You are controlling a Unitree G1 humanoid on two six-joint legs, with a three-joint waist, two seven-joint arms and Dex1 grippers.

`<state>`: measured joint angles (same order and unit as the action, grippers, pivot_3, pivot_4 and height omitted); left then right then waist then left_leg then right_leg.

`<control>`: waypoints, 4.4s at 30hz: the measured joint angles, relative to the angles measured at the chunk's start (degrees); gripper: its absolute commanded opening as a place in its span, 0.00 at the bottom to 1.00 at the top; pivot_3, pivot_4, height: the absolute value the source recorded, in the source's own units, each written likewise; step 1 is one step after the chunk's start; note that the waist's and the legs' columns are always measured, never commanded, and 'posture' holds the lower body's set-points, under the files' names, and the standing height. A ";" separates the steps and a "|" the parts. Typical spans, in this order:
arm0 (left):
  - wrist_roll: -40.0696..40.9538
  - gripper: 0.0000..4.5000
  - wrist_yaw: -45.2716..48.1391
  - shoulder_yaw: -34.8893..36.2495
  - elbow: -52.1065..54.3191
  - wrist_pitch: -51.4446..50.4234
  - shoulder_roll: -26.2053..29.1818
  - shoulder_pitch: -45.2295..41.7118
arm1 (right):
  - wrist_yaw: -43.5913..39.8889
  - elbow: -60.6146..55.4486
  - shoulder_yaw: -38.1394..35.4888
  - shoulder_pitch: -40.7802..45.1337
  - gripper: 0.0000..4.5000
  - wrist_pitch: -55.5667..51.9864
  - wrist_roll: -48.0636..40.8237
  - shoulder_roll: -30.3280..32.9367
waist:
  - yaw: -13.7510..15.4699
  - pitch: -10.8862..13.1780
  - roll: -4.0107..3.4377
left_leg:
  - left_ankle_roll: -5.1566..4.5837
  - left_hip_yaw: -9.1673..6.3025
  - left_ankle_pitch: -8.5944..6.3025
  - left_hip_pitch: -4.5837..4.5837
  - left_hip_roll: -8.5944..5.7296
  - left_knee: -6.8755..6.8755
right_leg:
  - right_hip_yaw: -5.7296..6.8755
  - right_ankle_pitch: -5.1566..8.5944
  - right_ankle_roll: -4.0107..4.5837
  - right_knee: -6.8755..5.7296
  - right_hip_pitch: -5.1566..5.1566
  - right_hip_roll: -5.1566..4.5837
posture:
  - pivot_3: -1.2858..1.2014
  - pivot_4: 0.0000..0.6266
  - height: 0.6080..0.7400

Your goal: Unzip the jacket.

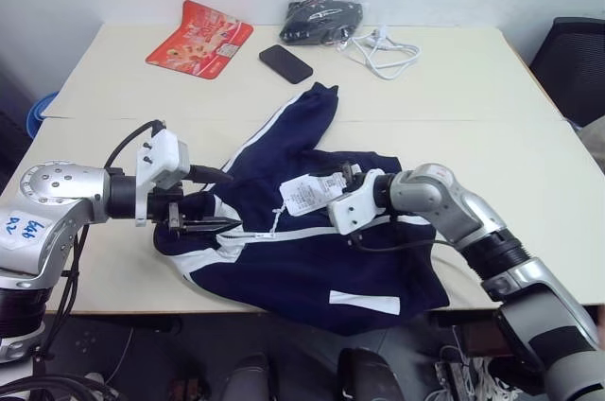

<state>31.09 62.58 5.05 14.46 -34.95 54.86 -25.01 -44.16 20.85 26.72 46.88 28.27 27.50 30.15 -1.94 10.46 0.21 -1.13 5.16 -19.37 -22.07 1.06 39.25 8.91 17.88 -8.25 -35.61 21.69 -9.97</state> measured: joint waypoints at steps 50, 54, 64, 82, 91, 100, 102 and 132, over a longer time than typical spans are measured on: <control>-20.15 1.00 7.55 -17.31 -33.48 33.81 -14.95 -6.16 | -3.60 -38.58 -22.54 -30.94 0.01 -18.68 -10.75 16.83 | 1.96 -0.25 -0.01 | 0.06 0.19 0.04 0.04 0.00 0.08 | -0.02 0.01 0.01 0.01 -0.20 0.09 | 0.52 0.24 1.00; -20.15 1.00 7.52 -16.96 -33.56 34.18 -14.94 -5.93 | -2.06 -38.68 -25.01 -33.94 0.01 -19.63 -10.65 17.21 | 1.93 -0.29 -0.07 | 0.06 0.19 0.04 0.07 0.01 0.08 | -0.03 0.01 0.01 0.00 -0.21 0.09 | 0.52 0.24 1.00; -20.15 1.00 7.53 -16.07 -33.28 33.95 -14.57 -5.03 | -0.23 -38.94 -29.46 -38.48 0.01 -19.75 -11.32 18.81 | 1.79 -0.35 -0.16 | 0.07 0.19 0.05 0.18 0.05 0.04 | -0.07 0.01 0.01 -0.01 -0.24 0.10 | 0.52 0.24 1.00; -20.15 1.00 7.31 -16.18 -32.91 33.61 -14.70 -5.09 | -4.04 -41.27 -16.34 -28.77 0.51 -22.31 -13.56 13.91 | 1.80 -0.35 -0.17 | 0.07 0.16 0.05 0.28 0.05 0.00 | -0.21 0.01 0.01 -0.02 -0.24 0.12 | 0.52 0.24 1.00; -20.28 1.00 7.25 -16.57 -32.76 33.06 -14.77 -5.69 | -0.67 -27.52 -8.72 -18.52 0.51 -18.68 -6.03 7.16 | 1.70 -0.35 -0.17 | 0.07 0.18 0.05 0.28 0.05 0.00 | -0.22 0.01 0.01 -0.04 -0.23 0.12 | 0.52 0.24 1.00; -20.28 1.00 7.22 -16.63 -32.71 33.01 -14.82 -5.73 | 0.69 -19.22 -6.56 -14.35 0.43 -16.35 -4.15 3.10 | 1.73 -0.35 -0.17 | 0.08 0.19 0.05 0.28 0.05 0.00 | -0.22 0.01 0.01 -0.05 -0.24 0.12 | 0.52 0.24 1.00; -20.28 1.00 7.21 -16.63 -32.68 33.02 -14.82 -5.72 | 0.66 -18.66 -6.38 -13.87 0.31 -16.19 -4.16 2.50 | 1.76 -0.35 -0.17 | 0.08 0.18 0.05 0.28 0.05 0.00 | -0.22 0.01 0.01 -0.05 -0.23 0.12 | 0.52 0.24 1.00; -20.43 1.00 6.94 -16.91 -34.71 34.50 -15.60 -6.42 | -0.70 -34.38 -24.95 -31.73 0.01 -20.39 -8.16 21.31 | 2.13 -0.35 -0.16 | 0.07 0.20 0.05 0.28 0.04 -0.02 | -0.25 0.01 0.01 -0.01 -0.25 0.12 | 0.52 0.24 1.00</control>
<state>10.66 69.52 -11.86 -20.25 -0.46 39.26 -31.43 -44.86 -13.53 1.76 15.15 7.88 19.34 51.46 0.19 10.11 0.04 -1.06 5.36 -19.32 -21.79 1.10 39.23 8.67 17.89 -8.24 -35.62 21.43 -9.85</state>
